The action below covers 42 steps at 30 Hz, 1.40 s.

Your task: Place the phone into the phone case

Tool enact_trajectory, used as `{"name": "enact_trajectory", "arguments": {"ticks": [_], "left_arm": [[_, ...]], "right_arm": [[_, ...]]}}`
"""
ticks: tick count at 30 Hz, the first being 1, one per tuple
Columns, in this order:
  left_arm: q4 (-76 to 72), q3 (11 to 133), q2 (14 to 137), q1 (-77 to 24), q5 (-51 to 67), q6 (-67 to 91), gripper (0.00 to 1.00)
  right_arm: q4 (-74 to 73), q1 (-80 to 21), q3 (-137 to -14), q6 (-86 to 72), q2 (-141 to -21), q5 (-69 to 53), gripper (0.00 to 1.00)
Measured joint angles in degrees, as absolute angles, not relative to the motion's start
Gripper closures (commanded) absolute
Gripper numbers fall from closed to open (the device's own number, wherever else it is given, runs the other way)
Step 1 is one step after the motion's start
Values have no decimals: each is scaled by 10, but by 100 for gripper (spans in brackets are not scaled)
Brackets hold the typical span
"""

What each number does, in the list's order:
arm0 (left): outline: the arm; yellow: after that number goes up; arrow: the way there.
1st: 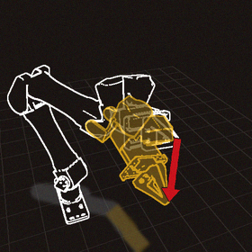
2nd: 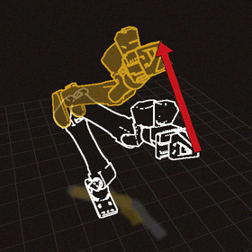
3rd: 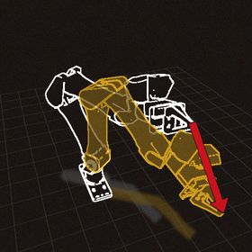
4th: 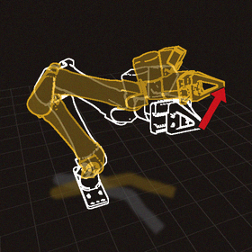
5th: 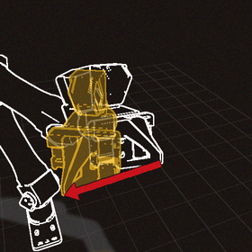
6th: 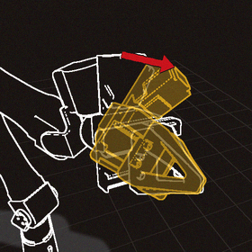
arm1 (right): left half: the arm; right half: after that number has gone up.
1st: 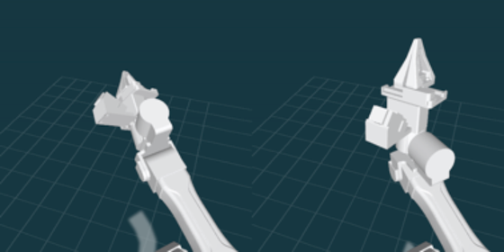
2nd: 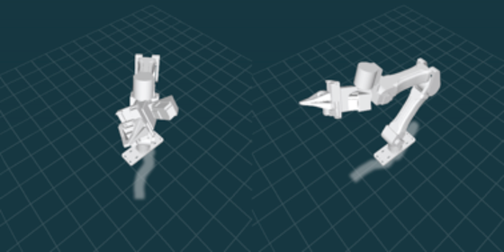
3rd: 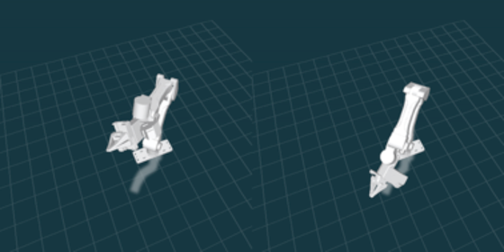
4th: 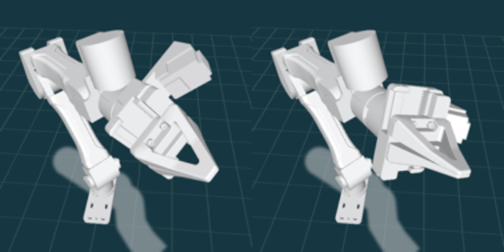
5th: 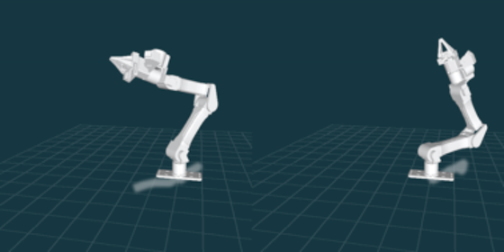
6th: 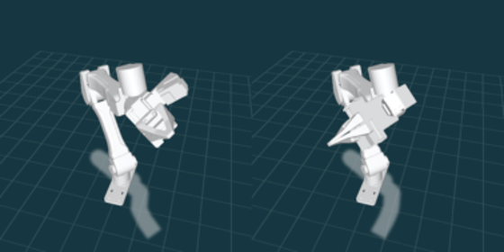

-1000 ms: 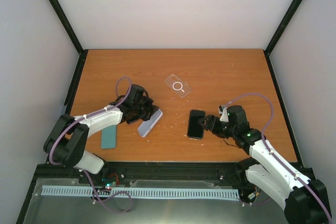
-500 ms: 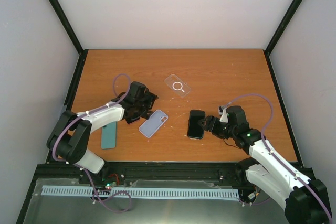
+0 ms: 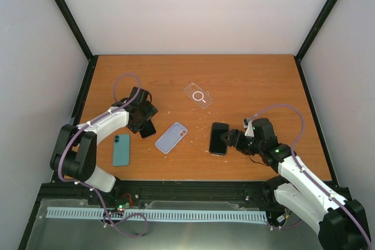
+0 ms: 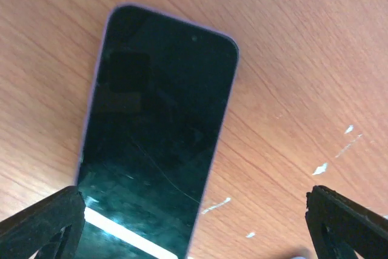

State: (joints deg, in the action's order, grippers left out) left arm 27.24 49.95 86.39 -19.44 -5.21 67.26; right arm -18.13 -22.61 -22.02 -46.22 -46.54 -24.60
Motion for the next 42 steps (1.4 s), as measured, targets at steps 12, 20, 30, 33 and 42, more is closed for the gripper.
{"name": "enact_trajectory", "arguments": {"ticks": [12, 20, 30, 33, 42], "left_arm": [[322, 548, 899, -184, -84, 498, 1], [320, 546, 941, -183, -76, 461, 2], [314, 546, 972, -177, -75, 445, 4], [311, 547, 975, -174, -77, 442, 6], [298, 548, 982, -166, -92, 437, 12]], "right_arm": [[-169, -230, -220, -464, -473, -245, 29], [-170, -231, -220, -464, -472, -243, 29], [-170, -232, -220, -464, -472, -241, 29], [-170, -233, -220, -464, -472, -241, 29], [-169, -233, -220, -465, -472, -240, 29]]}}
